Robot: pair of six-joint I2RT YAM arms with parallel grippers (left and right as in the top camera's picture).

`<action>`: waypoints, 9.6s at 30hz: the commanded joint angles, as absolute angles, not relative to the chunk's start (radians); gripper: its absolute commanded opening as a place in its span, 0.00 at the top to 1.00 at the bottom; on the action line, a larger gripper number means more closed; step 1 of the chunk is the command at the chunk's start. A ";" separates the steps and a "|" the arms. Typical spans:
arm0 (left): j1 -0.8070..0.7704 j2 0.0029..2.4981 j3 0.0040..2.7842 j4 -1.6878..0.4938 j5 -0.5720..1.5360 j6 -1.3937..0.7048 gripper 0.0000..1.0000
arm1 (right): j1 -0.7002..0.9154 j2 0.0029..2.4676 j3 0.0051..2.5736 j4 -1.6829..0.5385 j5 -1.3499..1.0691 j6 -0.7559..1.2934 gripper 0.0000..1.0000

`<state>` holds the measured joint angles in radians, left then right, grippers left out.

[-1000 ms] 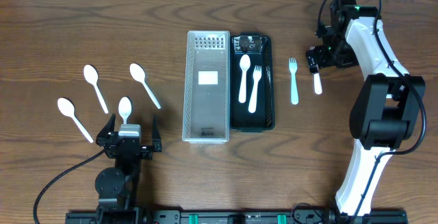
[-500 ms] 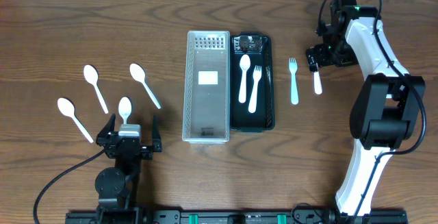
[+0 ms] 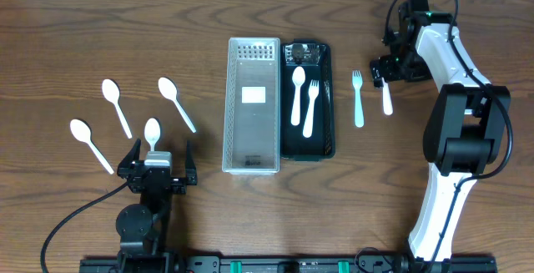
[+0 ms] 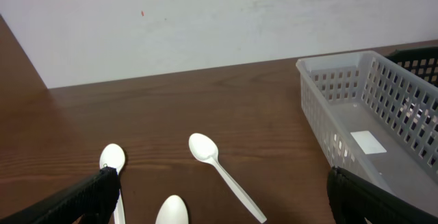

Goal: Pack container
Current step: 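Lower the right gripper onto the next white fork and grasp it, then carry the fork into the black basket and release it, then move the right gripper to the last white fork and grasp it, then carry the fork over the black basket and lower it inside, then open the right gripper and retract the right arm to the right side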

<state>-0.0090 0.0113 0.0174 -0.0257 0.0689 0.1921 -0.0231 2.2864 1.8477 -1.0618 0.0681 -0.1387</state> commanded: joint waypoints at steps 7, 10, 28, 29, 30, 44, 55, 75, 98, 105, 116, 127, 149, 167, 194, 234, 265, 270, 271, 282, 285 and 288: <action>-0.012 0.012 0.004 -0.064 0.090 0.205 0.02 | -0.019 2.307 1.842 -1.041 0.059 -0.127 0.01; -0.012 0.012 0.004 -0.064 0.090 0.205 0.02 | -0.017 2.318 1.842 -1.040 0.044 -0.123 0.01; -0.012 0.012 0.004 -0.064 0.090 0.205 0.02 | -0.013 2.349 1.842 -1.023 0.044 -0.102 0.01; -0.012 0.012 0.004 -0.064 0.090 0.205 0.02 | -0.013 2.349 1.842 -1.024 0.044 -0.102 0.01; -0.012 0.012 0.004 -0.064 0.090 0.205 0.02 | -0.013 2.349 1.842 -1.024 0.044 -0.102 0.02; -0.012 0.012 0.004 -0.064 0.090 0.205 0.02 | -0.013 2.349 1.842 -1.021 0.045 -0.102 0.50; -0.012 0.012 0.004 -0.064 0.090 0.205 0.02 | -0.008 2.349 1.858 -1.040 0.053 -0.102 0.75; -0.012 0.012 0.004 -0.064 0.090 0.205 0.02 | 0.075 2.349 2.357 -1.352 0.043 0.010 0.98; -0.012 0.012 0.004 -0.064 0.090 0.205 0.02 | 0.438 2.349 2.470 -1.572 -0.056 0.497 0.99; -0.012 0.012 0.004 -0.064 0.090 0.205 0.02 | 0.439 2.349 2.366 -1.548 -0.056 0.579 0.92; -0.012 0.012 0.004 -0.064 0.090 0.205 0.02 | 0.447 2.349 2.336 -1.529 -0.052 0.458 0.01; -0.012 0.012 0.004 -0.064 0.090 0.205 0.02 | 0.358 2.347 2.447 -1.550 -0.051 0.433 0.01; -0.012 0.012 0.004 -0.064 0.090 0.205 0.02 | 0.115 2.358 2.375 -1.544 0.000 -0.055 0.01; -0.012 0.012 0.004 -0.064 0.090 0.205 0.02 | 0.139 2.358 1.940 -1.254 -0.031 0.199 0.01; -0.012 0.012 0.004 -0.064 0.090 0.205 0.02 | 0.154 2.358 1.830 -1.159 0.030 0.133 0.73; -0.012 0.012 0.004 -0.064 0.090 0.205 0.02 | 0.462 2.167 2.339 -1.475 0.035 0.480 0.97; -0.012 0.012 0.004 -0.064 0.090 0.205 0.02 | 0.295 2.075 2.415 -1.463 0.039 0.324 0.01; -0.012 0.012 0.004 -0.064 0.090 0.205 0.02 | 0.126 1.979 2.485 -1.560 0.088 0.228 0.01; -0.012 0.012 0.004 -0.064 0.090 0.205 0.02 | 0.093 1.962 2.485 -1.578 0.090 0.207 0.01; -0.012 0.012 0.004 -0.064 0.090 0.205 0.02 | -0.159 1.917 2.404 -1.699 -0.002 -0.067 0.01; -0.012 0.012 0.004 -0.064 0.090 0.205 0.02 | -0.172 1.917 2.319 -1.696 0.028 -0.087 0.01; -0.012 0.012 0.004 -0.064 0.090 0.205 0.02 | -0.191 1.917 2.200 -1.658 0.062 -0.087 0.01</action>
